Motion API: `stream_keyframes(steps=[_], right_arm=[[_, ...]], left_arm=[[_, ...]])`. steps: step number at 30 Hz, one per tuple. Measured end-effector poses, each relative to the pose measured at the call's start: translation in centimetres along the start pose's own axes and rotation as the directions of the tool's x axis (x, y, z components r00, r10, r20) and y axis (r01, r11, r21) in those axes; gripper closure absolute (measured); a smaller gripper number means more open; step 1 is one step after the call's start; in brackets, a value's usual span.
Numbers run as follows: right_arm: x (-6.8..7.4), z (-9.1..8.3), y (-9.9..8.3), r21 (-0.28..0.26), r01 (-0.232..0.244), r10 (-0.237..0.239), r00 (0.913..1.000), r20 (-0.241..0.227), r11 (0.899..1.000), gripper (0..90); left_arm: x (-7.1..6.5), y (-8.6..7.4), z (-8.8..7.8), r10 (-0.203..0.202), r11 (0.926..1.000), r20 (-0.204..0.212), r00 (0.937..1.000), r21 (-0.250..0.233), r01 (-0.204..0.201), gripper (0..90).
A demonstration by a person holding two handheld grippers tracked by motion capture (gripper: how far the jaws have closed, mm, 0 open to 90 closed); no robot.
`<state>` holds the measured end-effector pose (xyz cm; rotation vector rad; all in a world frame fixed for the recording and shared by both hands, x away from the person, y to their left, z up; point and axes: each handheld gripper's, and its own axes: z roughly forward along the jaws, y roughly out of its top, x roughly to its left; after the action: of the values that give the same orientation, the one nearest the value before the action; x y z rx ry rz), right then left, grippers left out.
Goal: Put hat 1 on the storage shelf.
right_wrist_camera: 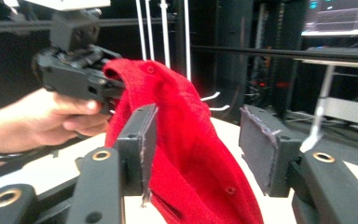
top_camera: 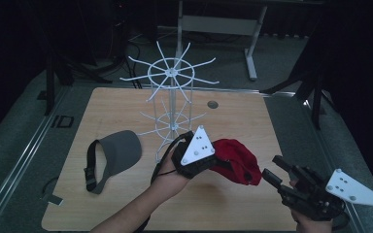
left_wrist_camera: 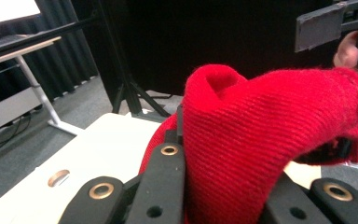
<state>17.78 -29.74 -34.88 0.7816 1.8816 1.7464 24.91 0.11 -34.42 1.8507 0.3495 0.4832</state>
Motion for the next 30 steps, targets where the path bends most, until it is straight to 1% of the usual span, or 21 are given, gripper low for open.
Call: stream_keyframes(steps=[1, 2, 4, 5, 6, 7, 8, 9, 10, 11, 12, 13, 15, 16, 17, 19, 22, 24, 26, 27, 30], right_arm=[[0.0, 0.1, 0.0, 0.009, 0.002, -0.002, 0.9999, 0.010, 1.000, 48.3], [-0.1, 0.3, -0.1, 0.017, 0.007, -0.007, 0.9999, 0.008, 1.000, 48.7], [-0.2, 0.6, -0.2, 0.034, -0.003, 0.002, 0.9999, 0.011, 0.999, 50.7], [-0.4, 1.1, -0.3, 0.049, -0.004, 0.004, 1.0000, 0.006, 0.999, 51.3], [-0.4, 1.1, -0.3, 0.049, -0.004, 0.004, 1.0000, 0.006, 0.999, 51.3], [-0.4, 1.3, -0.4, 0.055, -0.004, 0.004, 1.0000, 0.000, 0.999, 51.7], [-0.3, 1.5, -0.5, 0.061, 0.001, 0.000, 1.0000, -0.008, 0.998, 51.8], [-0.2, 1.8, -0.5, 0.067, 0.006, -0.005, 0.9998, -0.022, 0.998, 51.8], [0.0, 2.0, -0.6, 0.072, 0.015, -0.013, 0.9995, -0.029, 0.997, 51.8], [0.2, 2.3, -0.6, 0.079, 0.028, -0.025, 0.9990, -0.036, 0.996, 52.1], [0.4, 2.5, -0.5, 0.087, 0.040, -0.036, 0.9983, -0.045, 0.995, 53.3], [0.5, 2.7, -0.5, 0.093, 0.053, -0.048, 0.9977, -0.047, 0.994, 54.1], [0.8, 3.1, -0.4, 0.108, 0.074, -0.069, 0.9961, -0.055, 0.991, 56.4], [0.9, 3.3, -0.3, 0.112, 0.082, -0.075, 0.9953, -0.061, 0.990, 58.7], [1.0, 3.5, -0.3, 0.117, 0.086, -0.078, 0.9945, -0.070, 0.989, 60.6], [1.1, 3.8, -0.2, 0.128, 0.106, -0.097, 0.9926, -0.072, 0.986, 61.3], [1.0, 4.3, -0.3, 0.160, 0.121, -0.108, 0.9903, -0.087, 0.980, 62.2], [1.1, 4.5, -0.4, 0.180, 0.134, -0.118, 0.9879, -0.101, 0.974, 66.2], [1.2, 4.7, -0.4, 0.191, 0.144, -0.125, 0.9862, -0.108, 0.971, 77.4], [1.2, 4.6, -0.4, 0.191, 0.146, -0.126, 0.9857, -0.112, 0.971, 80.8], [1.3, 4.6, -0.4, 0.181, 0.147, -0.128, 0.9854, -0.113, 0.972, 82.2]], left_arm=[[0.0, 0.0, 0.0, 0.006, 1.0000, 0.003, 1.0000, 0.003, -0.006, 87.9], [0.1, -0.1, -0.1, 0.015, 0.9999, 0.019, 0.9997, 0.005, -0.015, 87.9], [0.0, 0.0, -0.3, 0.026, 0.9996, 0.035, 0.9990, 0.005, -0.027, 87.8], [0.0, 0.0, -0.4, 0.028, 0.9996, 0.052, 0.9982, 0.000, -0.028, 87.8], [0.0, 0.0, -0.4, 0.033, 0.9995, 0.052, 0.9981, -0.002, -0.032, 87.8], [0.0, 0.1, -0.5, 0.033, 0.9994, 0.069, 0.9971, -0.004, -0.033, 87.8], [0.0, 0.1, -0.5, 0.036, 0.9994, 0.085, 0.9958, -0.005, -0.035, 87.8], [0.0, 0.1, -0.5, 0.032, 0.9995, 0.084, 0.9959, -0.005, -0.032, 87.7], [0.0, 0.1, -0.5, 0.033, 0.9994, 0.104, 0.9941, -0.007, -0.032, 87.8], [-0.1, 0.1, -0.5, 0.037, 0.9993, 0.118, 0.9924, -0.010, -0.036, 87.7], [-0.2, 0.1, -0.5, 0.042, 0.9991, 0.118, 0.9921, -0.012, -0.041, 87.7], [-0.3, 0.1, -0.4, 0.046, 0.9989, 0.129, 0.9906, -0.011, -0.045, 87.7], [-0.4, 0.2, -0.3, 0.049, 0.9987, 0.129, 0.9905, 0.004, -0.050, 87.7], [-0.5, 0.2, -0.3, 0.052, 0.9986, 0.141, 0.9887, 0.005, -0.053, 87.7], [-0.5, 0.1, -0.2, 0.053, 0.9985, 0.143, 0.9883, 0.005, -0.054, 87.7], [-0.5, 0.1, -0.2, 0.050, 0.9986, 0.151, 0.9872, 0.008, -0.052, 87.7], [-0.5, 0.1, -0.2, 0.052, 0.9985, 0.159, 0.9858, 0.012, -0.054, 87.7], [-0.5, 0.1, -0.1, 0.048, 0.9985, 0.157, 0.9864, 0.018, -0.052, 87.7], [-0.3, 0.0, -0.1, 0.044, 0.9987, 0.158, 0.9865, 0.017, -0.048, 87.6], [-0.3, 0.0, -0.1, 0.038, 0.9991, 0.157, 0.9868, 0.015, -0.041, 87.6], [0.0, -0.2, -0.1, 0.026, 0.9995, 0.158, 0.9871, 0.015, -0.029, 87.6]])
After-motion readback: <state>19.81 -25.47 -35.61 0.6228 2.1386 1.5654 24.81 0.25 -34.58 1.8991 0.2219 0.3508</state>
